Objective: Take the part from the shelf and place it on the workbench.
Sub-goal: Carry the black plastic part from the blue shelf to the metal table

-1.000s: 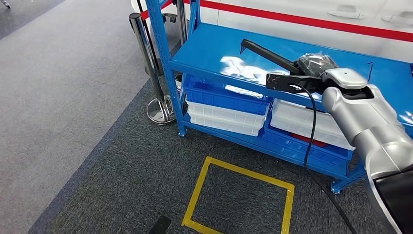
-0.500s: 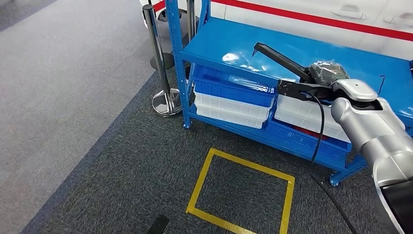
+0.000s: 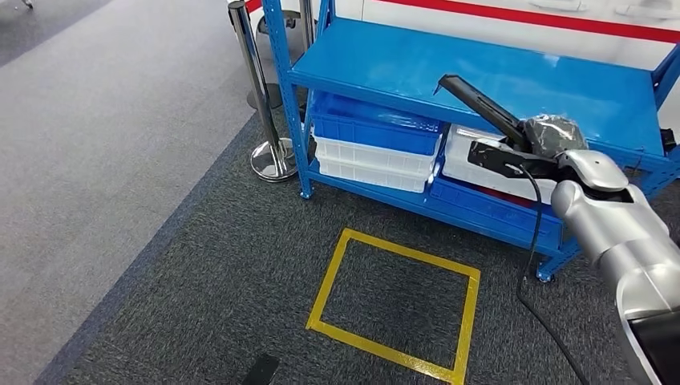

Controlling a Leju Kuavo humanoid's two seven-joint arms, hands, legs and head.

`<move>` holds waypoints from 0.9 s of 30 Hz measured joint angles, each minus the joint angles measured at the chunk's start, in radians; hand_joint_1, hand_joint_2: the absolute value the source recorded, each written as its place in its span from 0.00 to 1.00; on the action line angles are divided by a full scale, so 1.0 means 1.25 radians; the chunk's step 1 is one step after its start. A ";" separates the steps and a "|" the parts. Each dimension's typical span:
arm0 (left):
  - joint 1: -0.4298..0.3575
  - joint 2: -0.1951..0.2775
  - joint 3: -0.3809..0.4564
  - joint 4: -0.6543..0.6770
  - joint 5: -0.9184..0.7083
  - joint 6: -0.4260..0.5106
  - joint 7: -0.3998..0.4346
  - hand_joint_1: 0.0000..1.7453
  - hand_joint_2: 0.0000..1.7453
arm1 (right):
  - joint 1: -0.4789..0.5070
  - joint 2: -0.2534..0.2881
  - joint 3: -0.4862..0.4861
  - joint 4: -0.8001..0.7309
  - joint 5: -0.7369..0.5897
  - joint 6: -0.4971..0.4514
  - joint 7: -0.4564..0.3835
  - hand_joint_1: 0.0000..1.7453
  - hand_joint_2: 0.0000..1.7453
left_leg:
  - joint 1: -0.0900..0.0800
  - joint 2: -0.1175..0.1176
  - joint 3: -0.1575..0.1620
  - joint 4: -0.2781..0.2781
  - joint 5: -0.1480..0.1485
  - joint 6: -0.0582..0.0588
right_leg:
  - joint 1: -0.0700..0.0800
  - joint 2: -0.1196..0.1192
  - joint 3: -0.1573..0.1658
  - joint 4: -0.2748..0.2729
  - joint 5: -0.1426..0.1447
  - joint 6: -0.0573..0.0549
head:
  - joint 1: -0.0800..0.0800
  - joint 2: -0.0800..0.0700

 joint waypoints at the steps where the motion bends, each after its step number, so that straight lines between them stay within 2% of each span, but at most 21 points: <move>1: 0.000 0.000 0.001 0.000 0.000 0.000 -0.001 0.00 0.00 | 0.006 -0.001 -0.001 0.000 0.001 -0.005 0.001 1.00 1.00 | 0.000 0.000 -0.003 0.044 -0.015 0.000 | 0.002 0.000 -0.010 0.000 0.008 -0.001 | 0.000 0.000; 2: 0.000 0.000 0.001 0.000 0.000 0.000 -0.002 0.00 0.00 | 0.013 -0.002 -0.002 0.000 0.002 -0.007 0.001 1.00 1.00 | 0.000 0.000 0.004 0.066 -0.013 0.001 | 0.004 0.001 -0.020 0.001 0.016 -0.001 | 0.000 0.000; 3: -0.001 0.000 0.002 0.000 0.000 0.000 -0.003 0.00 0.00 | 0.018 -0.003 -0.004 0.000 0.002 -0.008 0.001 1.00 1.00 | -0.001 0.000 0.023 0.059 0.003 0.005 | 0.007 0.001 -0.029 0.001 0.024 -0.001 | 0.000 0.000; 4: -0.001 0.000 0.002 0.000 0.000 0.000 -0.004 0.00 0.00 | 0.022 -0.004 -0.006 0.000 0.003 -0.008 0.001 1.00 1.00 | -0.004 -0.001 0.055 0.026 0.022 0.013 | 0.010 0.002 -0.038 0.001 0.031 -0.001 | 0.000 0.000; 5: -0.002 0.001 0.002 0.000 0.000 0.000 -0.004 0.00 0.00 | 0.024 -0.005 -0.008 0.000 0.003 -0.009 0.002 1.00 1.00 | -0.007 -0.001 0.097 -0.028 0.029 0.024 | 0.011 0.002 -0.045 0.001 0.038 0.000 | 0.000 0.000; 7: -0.004 0.002 0.002 0.000 0.000 -0.001 -0.006 0.00 0.00 | 0.025 -0.009 -0.014 0.000 0.004 -0.012 0.007 1.00 1.00 | -0.014 0.000 0.171 -0.136 0.021 0.037 | 0.012 0.001 -0.053 -0.002 0.052 0.006 | 0.000 0.000; 8: -0.005 0.002 0.002 0.000 0.000 -0.002 -0.006 0.00 0.00 | 0.026 -0.010 -0.017 0.000 0.005 -0.015 0.010 1.00 1.00 | -0.018 0.000 0.189 -0.167 0.015 0.041 | 0.009 0.000 -0.054 -0.005 0.059 0.011 | 0.000 0.000; 9: -0.005 0.002 0.002 0.000 0.000 -0.003 -0.007 0.00 0.00 | 0.027 -0.013 -0.019 0.000 0.006 -0.018 0.013 1.00 1.00 | -0.021 0.000 0.193 -0.181 0.017 0.041 | 0.005 -0.001 -0.054 -0.010 0.067 0.016 | 0.000 0.000; 11: -0.005 0.003 0.003 0.000 0.000 -0.004 -0.007 0.00 0.00 | 0.033 -0.018 -0.023 0.001 0.009 -0.025 0.015 1.00 1.00 | -0.023 0.002 0.188 -0.199 0.041 0.048 | 0.003 -0.001 -0.055 -0.023 0.079 0.026 | 0.000 0.000; 12: -0.005 0.002 0.003 0.000 0.000 -0.004 -0.007 0.00 0.00 | 0.035 -0.022 -0.025 0.001 0.011 -0.028 0.015 1.00 1.00 | -0.021 0.003 0.186 -0.211 0.055 0.051 | 0.004 0.000 -0.060 -0.017 0.066 0.030 | 0.000 0.000; 13: -0.005 0.002 0.003 0.000 0.000 -0.004 -0.007 0.00 0.00 | 0.037 -0.026 -0.027 0.002 0.014 -0.030 0.015 1.00 1.00 | -0.018 0.005 0.180 -0.221 0.070 0.053 | 0.005 0.001 -0.069 0.004 0.038 0.033 | 0.000 0.000; 15: -0.005 0.001 0.003 0.000 -0.001 -0.004 -0.007 0.00 0.00 | 0.041 -0.033 -0.032 0.004 0.020 -0.031 0.012 1.00 1.00 | -0.016 0.006 0.161 -0.226 0.090 0.056 | 0.005 0.001 -0.094 0.095 -0.041 0.038 | 0.000 0.000; 16: -0.004 0.000 0.004 0.000 -0.002 -0.005 -0.008 0.00 0.00 | 0.046 -0.037 -0.035 0.005 0.020 -0.031 0.004 1.00 1.00 | -0.016 0.006 0.149 -0.224 0.097 0.055 | 0.004 0.001 -0.102 0.144 -0.063 0.041 | 0.000 0.000; 17: -0.004 0.000 0.004 0.000 -0.002 -0.006 -0.010 0.00 0.00 | 0.053 -0.041 -0.041 0.006 0.016 -0.032 -0.008 1.00 1.00 | -0.015 0.006 0.137 -0.222 0.104 0.054 | 0.002 0.001 -0.102 0.175 -0.064 0.043 | 0.000 0.000; 18: -0.004 0.001 0.004 0.000 -0.002 -0.007 -0.013 0.00 0.00 | 0.062 -0.047 -0.047 0.006 0.010 -0.037 -0.025 1.00 1.00 | -0.014 0.006 0.126 -0.218 0.109 0.052 | 0.000 0.001 -0.090 0.182 -0.048 0.046 | 0.000 0.000; 19: -0.003 0.001 0.005 0.000 -0.001 -0.008 -0.017 0.00 0.00 | 0.073 -0.052 -0.054 0.005 0.003 -0.045 -0.045 1.00 1.00 | -0.012 0.005 0.114 -0.212 0.115 0.050 | -0.002 0.000 -0.066 0.162 -0.026 0.049 | 0.000 0.000; 20: -0.003 0.001 0.006 0.000 0.000 -0.007 -0.021 0.00 0.00 | 0.083 -0.059 -0.060 0.003 -0.004 -0.055 -0.064 1.00 1.00 | -0.010 0.005 0.103 -0.204 0.118 0.047 | -0.005 0.000 -0.033 0.119 -0.012 0.052 | 0.000 0.000; 22: -0.004 0.001 0.011 0.000 0.001 -0.004 -0.026 0.00 0.00 | 0.100 -0.069 -0.073 -0.005 -0.011 -0.075 -0.091 1.00 1.00 | -0.011 0.005 0.083 -0.188 0.123 0.039 | -0.003 0.002 0.028 0.028 -0.021 0.049 | 0.000 0.000; 24: -0.003 0.001 0.019 0.000 0.012 -0.003 -0.019 0.00 0.00 | 0.114 -0.079 -0.083 -0.012 -0.015 -0.086 -0.104 1.00 1.00 | -0.012 0.005 0.074 -0.181 0.130 0.030 | 0.003 0.004 0.046 -0.007 -0.038 0.038 | 0.000 0.000; 26: -0.002 0.001 0.032 0.000 0.029 -0.002 -0.003 0.00 0.00 | 0.127 -0.085 -0.089 -0.017 -0.017 -0.090 -0.111 1.00 1.00 | -0.012 0.005 0.069 -0.179 0.133 0.022 | 0.001 0.004 0.040 -0.010 -0.031 0.023 | 0.000 0.000; 27: -0.001 0.001 0.038 0.000 0.033 -0.001 0.004 0.00 0.00 | 0.131 -0.086 -0.092 -0.020 -0.017 -0.090 -0.114 1.00 1.00 | -0.011 0.004 0.063 -0.167 0.121 0.017 | 0.000 0.003 0.036 -0.010 -0.026 0.015 | 0.000 0.000</move>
